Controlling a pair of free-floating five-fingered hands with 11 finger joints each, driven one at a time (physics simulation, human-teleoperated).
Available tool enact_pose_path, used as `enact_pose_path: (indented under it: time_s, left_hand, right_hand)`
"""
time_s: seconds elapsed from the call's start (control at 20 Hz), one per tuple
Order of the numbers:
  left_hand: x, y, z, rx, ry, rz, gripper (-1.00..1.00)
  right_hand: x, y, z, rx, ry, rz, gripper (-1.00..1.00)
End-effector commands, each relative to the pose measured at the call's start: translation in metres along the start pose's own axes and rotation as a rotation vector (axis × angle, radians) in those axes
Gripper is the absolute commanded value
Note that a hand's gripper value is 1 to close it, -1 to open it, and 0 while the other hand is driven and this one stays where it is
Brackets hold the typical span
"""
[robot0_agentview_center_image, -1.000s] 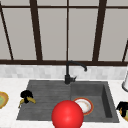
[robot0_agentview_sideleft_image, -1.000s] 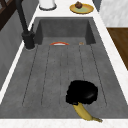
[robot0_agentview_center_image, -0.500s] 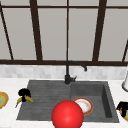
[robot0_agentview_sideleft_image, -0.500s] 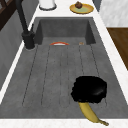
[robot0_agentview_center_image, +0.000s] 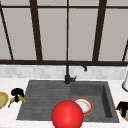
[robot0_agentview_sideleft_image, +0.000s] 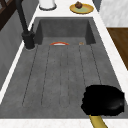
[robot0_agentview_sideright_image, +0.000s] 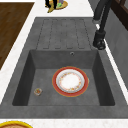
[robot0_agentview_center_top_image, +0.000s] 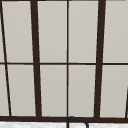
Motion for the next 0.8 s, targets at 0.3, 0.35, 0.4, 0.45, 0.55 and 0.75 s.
enact_pose_path:
  time_s: [0.3, 0.35, 0.4, 0.45, 0.55, 0.75]
  left_hand:
    - [0.04, 0.007, 0.032, -0.06, 0.049, 0.155, 1.0]
    - [0.045, 0.006, 0.032, -0.072, 0.056, 0.165, 1.0]
    - [0.05, 0.004, 0.034, -0.082, 0.06, 0.172, 1.0]
    - [0.056, 0.003, 0.034, -0.091, 0.064, 0.18, 1.0]
    - [0.07, -0.004, 0.037, -0.105, 0.072, 0.177, 1.0]
    - [0.099, -0.03, 0.044, -0.106, 0.07, 0.138, 1.0]
  right_hand:
    - [0.0, 0.0, 0.0, 0.0, 0.0, 0.0, 0.0]
    - [0.0, 0.0, 0.0, 0.0, 0.0, 0.0, 0.0]
    - [0.0, 0.0, 0.0, 0.0, 0.0, 0.0, 0.0]
    - [0.0, 0.0, 0.0, 0.0, 0.0, 0.0, 0.0]
    - [0.0, 0.0, 0.0, 0.0, 0.0, 0.0, 0.0]
    - [0.0, 0.0, 0.0, 0.0, 0.0, 0.0, 0.0]
